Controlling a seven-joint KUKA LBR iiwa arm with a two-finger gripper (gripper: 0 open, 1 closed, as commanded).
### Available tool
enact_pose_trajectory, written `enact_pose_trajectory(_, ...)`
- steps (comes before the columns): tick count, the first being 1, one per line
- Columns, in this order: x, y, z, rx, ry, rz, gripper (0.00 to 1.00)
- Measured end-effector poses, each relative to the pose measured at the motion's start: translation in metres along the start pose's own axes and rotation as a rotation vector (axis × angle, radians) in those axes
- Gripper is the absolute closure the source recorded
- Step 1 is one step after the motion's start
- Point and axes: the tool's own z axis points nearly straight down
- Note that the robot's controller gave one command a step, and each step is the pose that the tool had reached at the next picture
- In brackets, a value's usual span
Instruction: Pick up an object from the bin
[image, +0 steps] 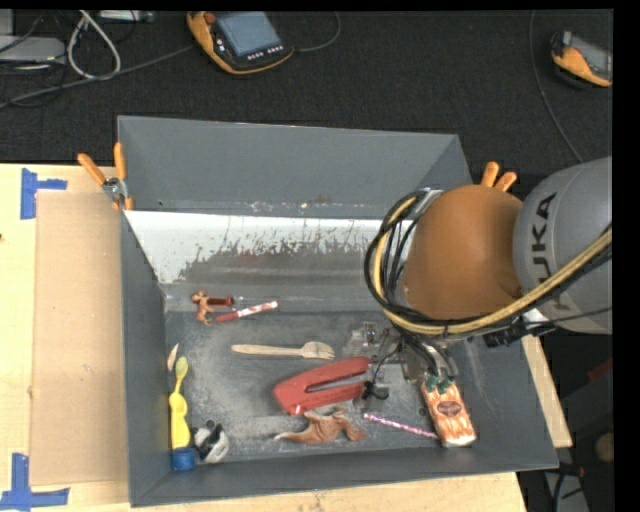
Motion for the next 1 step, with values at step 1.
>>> enact_pose_trajectory(1, 0.0006, 0.0, -0.0357, 0.0, 0.003, -0.002, 1.0)
